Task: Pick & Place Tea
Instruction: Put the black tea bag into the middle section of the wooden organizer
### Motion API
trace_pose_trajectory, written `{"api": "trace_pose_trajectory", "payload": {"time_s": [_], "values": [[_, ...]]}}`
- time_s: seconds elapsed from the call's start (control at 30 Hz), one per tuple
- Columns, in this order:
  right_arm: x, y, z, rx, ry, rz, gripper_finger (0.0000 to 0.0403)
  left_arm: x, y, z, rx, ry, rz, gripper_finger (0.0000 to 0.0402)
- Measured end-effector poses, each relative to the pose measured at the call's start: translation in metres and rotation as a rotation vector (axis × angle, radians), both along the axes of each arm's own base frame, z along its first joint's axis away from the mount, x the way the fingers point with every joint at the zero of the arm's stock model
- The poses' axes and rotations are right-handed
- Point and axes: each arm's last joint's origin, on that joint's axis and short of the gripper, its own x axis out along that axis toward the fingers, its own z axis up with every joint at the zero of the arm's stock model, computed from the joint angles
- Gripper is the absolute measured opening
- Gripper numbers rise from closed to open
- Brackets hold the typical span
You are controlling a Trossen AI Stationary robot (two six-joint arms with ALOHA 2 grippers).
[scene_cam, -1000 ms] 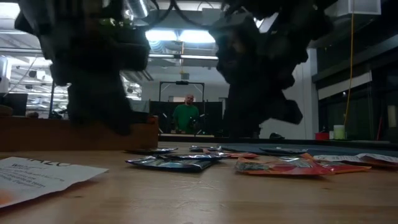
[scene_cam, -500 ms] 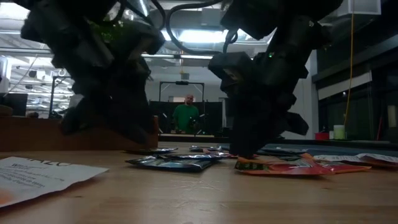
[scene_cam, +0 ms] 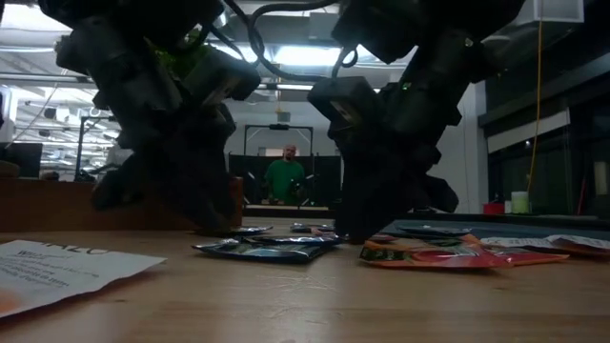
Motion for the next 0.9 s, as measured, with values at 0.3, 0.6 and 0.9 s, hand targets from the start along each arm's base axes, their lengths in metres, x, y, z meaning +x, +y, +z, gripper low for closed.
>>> {"api": "trace_pose_trajectory", "payload": {"time_s": [0.3,0.6,0.9], "values": [[0.003,0.0,-0.004,0.0,-0.022,-0.005,0.0088,-0.001,-0.005,-0.007,-0.034,0.035,0.034,0.0088],[0.008,0.002,-0.008,0.021,-0.06,-0.025,0.0088,0.0,-0.005,-0.01,-0.034,0.033,0.056,0.0088],[0.012,0.002,-0.007,0.031,-0.103,-0.03,0.0088,0.0,-0.006,-0.01,-0.038,0.018,0.091,0.0088]]}}
